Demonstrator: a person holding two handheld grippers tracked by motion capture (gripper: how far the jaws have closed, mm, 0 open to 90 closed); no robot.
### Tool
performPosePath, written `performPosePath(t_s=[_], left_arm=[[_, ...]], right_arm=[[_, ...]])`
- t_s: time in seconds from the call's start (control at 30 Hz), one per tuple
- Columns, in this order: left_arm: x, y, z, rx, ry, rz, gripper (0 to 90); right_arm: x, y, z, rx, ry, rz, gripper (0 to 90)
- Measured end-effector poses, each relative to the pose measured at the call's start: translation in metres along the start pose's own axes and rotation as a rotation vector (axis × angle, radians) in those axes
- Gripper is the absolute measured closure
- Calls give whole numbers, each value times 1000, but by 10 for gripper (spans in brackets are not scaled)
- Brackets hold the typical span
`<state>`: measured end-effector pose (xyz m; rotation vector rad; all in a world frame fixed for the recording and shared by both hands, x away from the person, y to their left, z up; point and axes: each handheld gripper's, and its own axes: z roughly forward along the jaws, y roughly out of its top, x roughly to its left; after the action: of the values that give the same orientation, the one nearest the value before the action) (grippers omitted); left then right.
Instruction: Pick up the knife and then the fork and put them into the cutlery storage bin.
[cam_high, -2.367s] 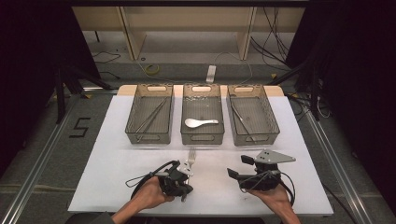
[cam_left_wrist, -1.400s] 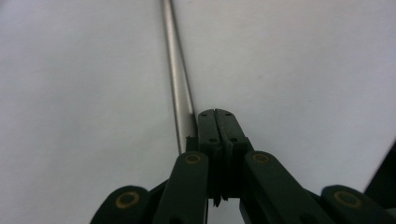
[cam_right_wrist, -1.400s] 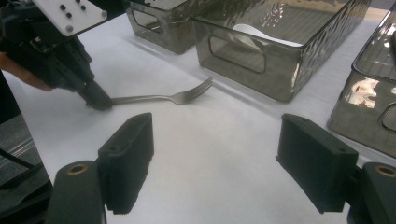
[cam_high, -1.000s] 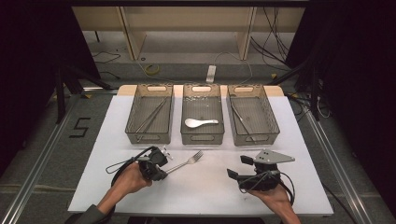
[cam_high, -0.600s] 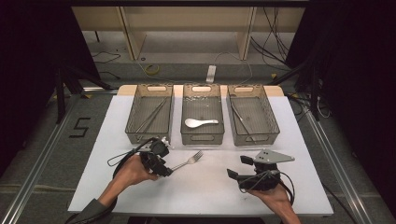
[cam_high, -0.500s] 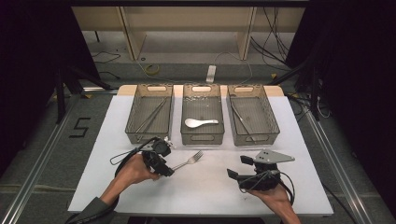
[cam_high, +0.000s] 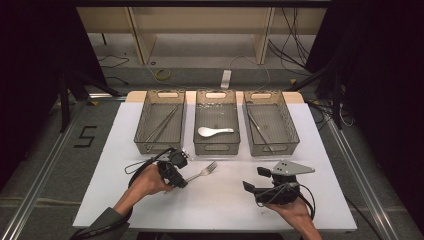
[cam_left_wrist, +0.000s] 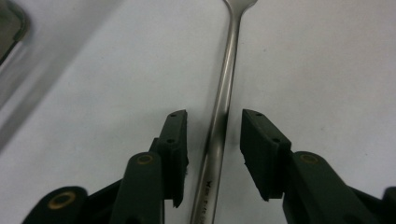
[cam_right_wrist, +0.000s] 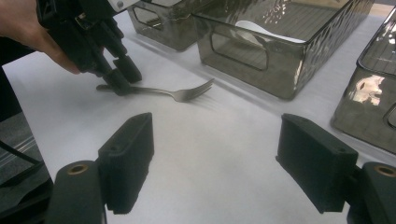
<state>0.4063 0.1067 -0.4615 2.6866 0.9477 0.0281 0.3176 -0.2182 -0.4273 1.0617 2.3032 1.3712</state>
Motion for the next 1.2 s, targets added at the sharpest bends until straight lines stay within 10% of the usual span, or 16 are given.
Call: performPosePath(t_s=[0.87,1.2], left_arm=[[-5,1,1,-13,28,89,814],[-6,1,-7,-58,-24,83,819]], right_arm=[[1,0,1,5,13,3,280],[1,0,0,1,15,2,282]])
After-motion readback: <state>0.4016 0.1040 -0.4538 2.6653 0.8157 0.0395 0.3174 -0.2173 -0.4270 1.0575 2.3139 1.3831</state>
